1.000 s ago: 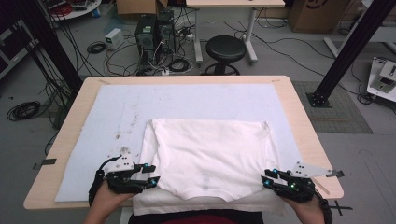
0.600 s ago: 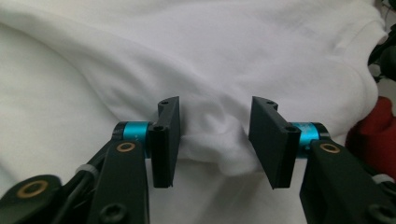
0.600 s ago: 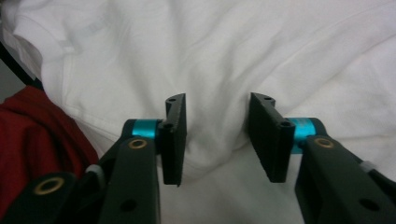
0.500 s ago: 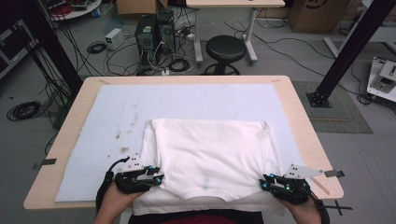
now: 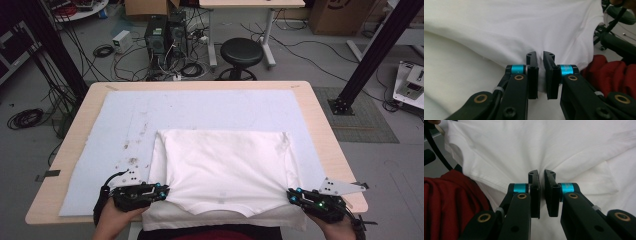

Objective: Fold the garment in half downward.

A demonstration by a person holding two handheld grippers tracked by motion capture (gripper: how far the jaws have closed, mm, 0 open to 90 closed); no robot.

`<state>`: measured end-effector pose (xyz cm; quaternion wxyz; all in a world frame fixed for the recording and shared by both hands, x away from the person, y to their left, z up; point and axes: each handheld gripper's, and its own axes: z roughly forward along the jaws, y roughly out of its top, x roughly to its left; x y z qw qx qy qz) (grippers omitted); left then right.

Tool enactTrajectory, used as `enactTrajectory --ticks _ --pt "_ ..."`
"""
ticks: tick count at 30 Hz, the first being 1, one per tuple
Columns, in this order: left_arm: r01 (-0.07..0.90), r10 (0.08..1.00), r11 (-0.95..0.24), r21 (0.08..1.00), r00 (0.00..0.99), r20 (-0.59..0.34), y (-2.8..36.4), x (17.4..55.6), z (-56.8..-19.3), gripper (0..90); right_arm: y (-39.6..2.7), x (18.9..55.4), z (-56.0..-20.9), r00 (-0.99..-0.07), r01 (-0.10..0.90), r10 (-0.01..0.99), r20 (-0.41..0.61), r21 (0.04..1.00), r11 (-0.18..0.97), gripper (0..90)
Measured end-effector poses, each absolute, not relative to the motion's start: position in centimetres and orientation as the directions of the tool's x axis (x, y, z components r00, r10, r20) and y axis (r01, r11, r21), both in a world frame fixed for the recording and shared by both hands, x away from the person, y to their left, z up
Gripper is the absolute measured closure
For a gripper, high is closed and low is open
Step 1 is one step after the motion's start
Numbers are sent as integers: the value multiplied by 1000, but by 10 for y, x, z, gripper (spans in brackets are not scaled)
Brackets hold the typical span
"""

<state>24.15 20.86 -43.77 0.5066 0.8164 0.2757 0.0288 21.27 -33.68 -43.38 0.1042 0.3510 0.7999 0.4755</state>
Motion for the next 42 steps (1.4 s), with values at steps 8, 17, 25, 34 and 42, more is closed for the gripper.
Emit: enactTrajectory --ticks 8,17,25,34,42 --pt "465 526 -319 826 812 -254 206 250 -451 557 -341 218 -446 -690 499 700 184 821 276 664" --pt "437 612 -229 870 760 -220 221 288 -432 407 -356 269 -422 -599 474 793 115 849 235 604" --pt "459 687 -209 863 697 -205 217 339 -428 349 -345 337 -419 -582 500 806 109 829 249 539" --pt "517 752 -248 819 636 -174 207 390 -425 334 -330 391 -418 -525 518 851 29 804 293 540" --pt "609 819 -258 750 549 -163 211 417 -443 332 -342 429 -445 -454 643 889 53 711 286 549"
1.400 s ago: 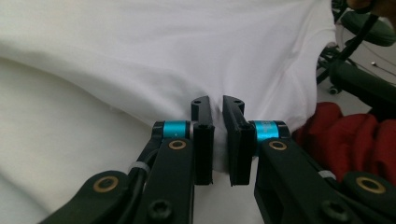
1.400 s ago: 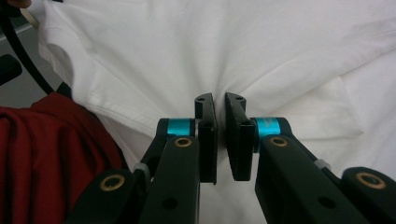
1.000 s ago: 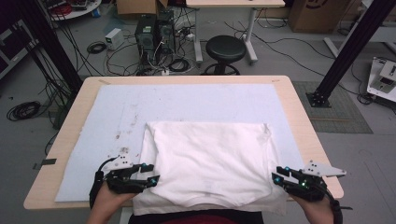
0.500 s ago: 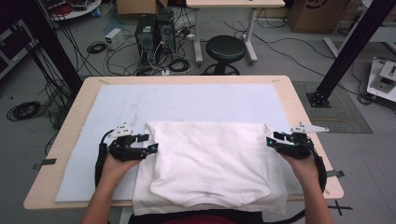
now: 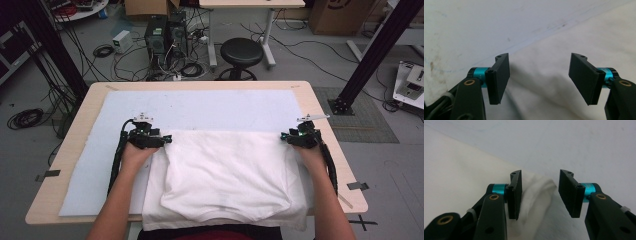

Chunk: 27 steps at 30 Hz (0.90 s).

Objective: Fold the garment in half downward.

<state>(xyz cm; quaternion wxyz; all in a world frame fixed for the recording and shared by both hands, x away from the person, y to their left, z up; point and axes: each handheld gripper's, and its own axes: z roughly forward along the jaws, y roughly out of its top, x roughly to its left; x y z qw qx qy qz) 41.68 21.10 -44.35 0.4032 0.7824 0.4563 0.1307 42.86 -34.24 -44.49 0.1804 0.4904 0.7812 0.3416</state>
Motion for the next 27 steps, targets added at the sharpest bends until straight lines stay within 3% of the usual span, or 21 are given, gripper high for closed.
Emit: enactTrajectory --ticks 6,7,10,11,12,13,14,15,18,25,27 --pt "604 819 -266 752 553 -154 213 418 -447 329 -352 424 -449 -471 621 880 65 732 279 565" --pt "603 821 -254 757 548 -161 213 419 -448 330 -350 422 -448 -494 611 868 56 732 301 617" --pt "598 824 -250 762 544 -157 213 420 -449 334 -347 419 -448 -516 601 855 48 732 322 638" --pt "585 819 -275 763 558 -132 211 419 -449 347 -345 417 -448 -529 593 848 46 734 330 704" --pt "585 819 -275 763 558 -132 211 419 -449 397 -345 417 -448 -529 593 848 46 734 330 704" --pt "572 784 -302 763 604 -143 207 417 -449 497 -344 417 -448 -544 589 838 55 736 334 783" --pt "572 784 -302 763 604 -143 207 417 -449 543 -344 417 -448 -544 589 838 55 736 334 783" --pt "550 778 -341 762 621 -100 203 415 -448 596 -344 417 -448 -569 581 820 58 734 351 846" --pt "554 756 -334 763 641 -134 203 415 -449 760 -343 418 -447 -588 567 808 42 734 374 862" --pt "531 730 -215 820 645 -226 218 415 -439 807 -345 417 -438 -581 520 814 19 778 353 876" --pt "520 733 -226 824 647 -207 218 416 -436 810 -344 419 -435 -584 512 812 10 780 359 877"
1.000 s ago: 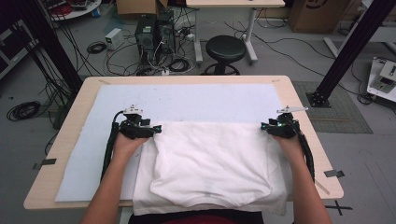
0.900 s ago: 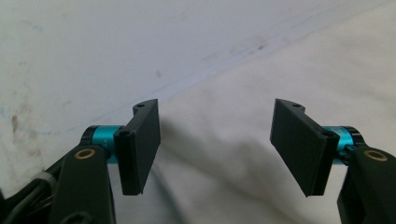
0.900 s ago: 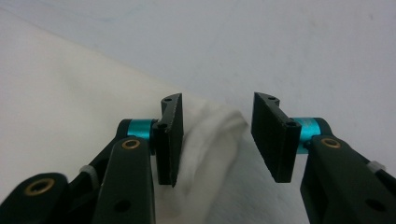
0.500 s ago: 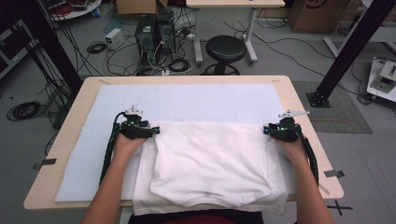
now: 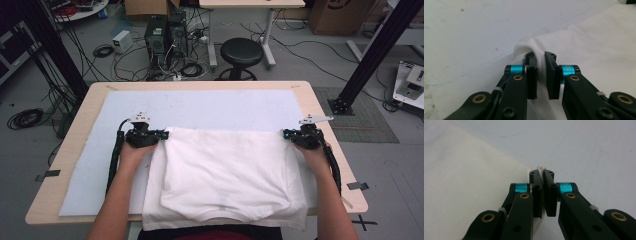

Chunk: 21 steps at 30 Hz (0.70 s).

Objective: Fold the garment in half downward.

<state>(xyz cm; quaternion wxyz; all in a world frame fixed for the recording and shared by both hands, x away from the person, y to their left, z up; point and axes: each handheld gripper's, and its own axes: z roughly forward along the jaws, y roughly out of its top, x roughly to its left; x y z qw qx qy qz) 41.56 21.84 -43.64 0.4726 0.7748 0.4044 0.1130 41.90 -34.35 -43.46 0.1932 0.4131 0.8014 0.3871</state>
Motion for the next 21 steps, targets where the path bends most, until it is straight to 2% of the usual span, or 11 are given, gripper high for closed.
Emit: enactTrajectory --ticks 9,14,21 --pt "517 757 -228 825 627 -184 223 428 -434 812 -334 445 -413 -579 495 815 5 796 347 878" --pt "516 773 -203 832 606 -187 230 451 -426 817 -325 466 -402 -568 498 823 -15 790 358 877" --pt "527 784 -199 826 592 -188 227 469 -424 818 -323 485 -404 -540 523 841 -5 781 341 877"
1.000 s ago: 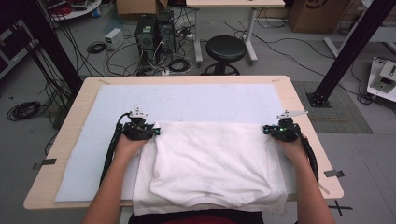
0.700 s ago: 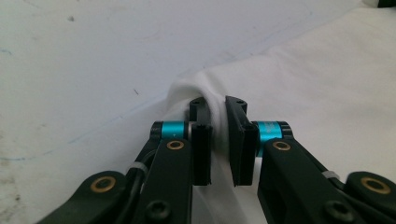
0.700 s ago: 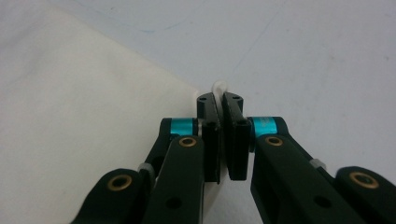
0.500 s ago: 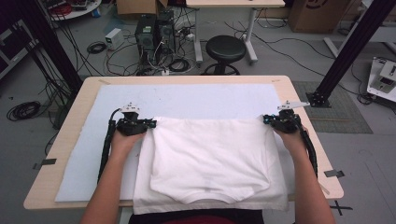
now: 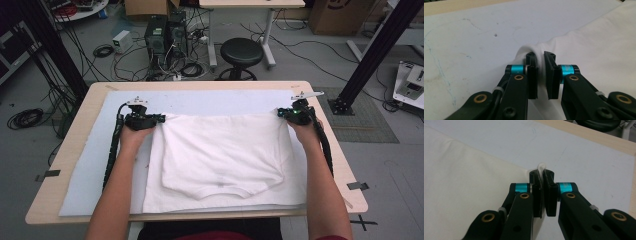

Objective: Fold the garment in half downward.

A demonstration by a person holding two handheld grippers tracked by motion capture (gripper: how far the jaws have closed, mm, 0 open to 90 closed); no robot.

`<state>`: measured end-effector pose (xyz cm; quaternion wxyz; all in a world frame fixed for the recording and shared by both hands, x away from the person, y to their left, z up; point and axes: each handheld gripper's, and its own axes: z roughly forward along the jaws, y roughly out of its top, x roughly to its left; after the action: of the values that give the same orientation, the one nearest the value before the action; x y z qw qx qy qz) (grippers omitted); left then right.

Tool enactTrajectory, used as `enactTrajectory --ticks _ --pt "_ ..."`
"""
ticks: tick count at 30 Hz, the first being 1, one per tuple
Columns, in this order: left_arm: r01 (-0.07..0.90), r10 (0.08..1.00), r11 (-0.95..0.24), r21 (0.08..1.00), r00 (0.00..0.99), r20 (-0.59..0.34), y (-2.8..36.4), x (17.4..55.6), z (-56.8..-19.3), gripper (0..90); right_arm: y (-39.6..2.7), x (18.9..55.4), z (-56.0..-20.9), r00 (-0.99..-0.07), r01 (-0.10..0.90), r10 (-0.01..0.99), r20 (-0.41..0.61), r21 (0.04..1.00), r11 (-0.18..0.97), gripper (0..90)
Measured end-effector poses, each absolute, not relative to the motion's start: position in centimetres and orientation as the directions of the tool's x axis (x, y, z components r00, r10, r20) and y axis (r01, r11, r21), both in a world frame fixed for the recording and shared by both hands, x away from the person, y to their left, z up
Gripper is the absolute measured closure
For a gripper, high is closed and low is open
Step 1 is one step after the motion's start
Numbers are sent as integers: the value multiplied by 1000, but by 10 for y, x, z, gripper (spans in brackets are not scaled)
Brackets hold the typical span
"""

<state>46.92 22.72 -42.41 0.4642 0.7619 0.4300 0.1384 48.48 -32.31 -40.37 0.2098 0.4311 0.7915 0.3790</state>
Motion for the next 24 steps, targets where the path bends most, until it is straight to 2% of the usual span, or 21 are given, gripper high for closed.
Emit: enactTrajectory --ticks 3,6,7,11,16,19,24 --pt "524 785 -213 825 594 -174 225 474 -431 801 -326 489 -412 -516 557 856 17 766 321 876" --pt "547 806 -232 805 571 -156 226 472 -431 624 -329 488 -415 -508 562 861 32 769 304 836" --pt "557 802 -207 804 567 -186 232 468 -428 592 -332 484 -416 -463 563 886 27 781 271 680" --pt "523 796 -182 833 575 -187 236 449 -419 504 -342 468 -411 -450 556 891 64 801 223 641" --pt "505 774 -190 842 605 -188 233 418 -420 473 -346 443 -409 -464 546 883 75 809 218 612" --pt "516 741 -209 831 638 -210 229 388 -426 438 -346 411 -414 -513 523 855 79 818 238 610" --pt "500 705 -226 836 676 -214 223 358 -431 435 -344 379 -422 -554 517 826 105 821 242 600"
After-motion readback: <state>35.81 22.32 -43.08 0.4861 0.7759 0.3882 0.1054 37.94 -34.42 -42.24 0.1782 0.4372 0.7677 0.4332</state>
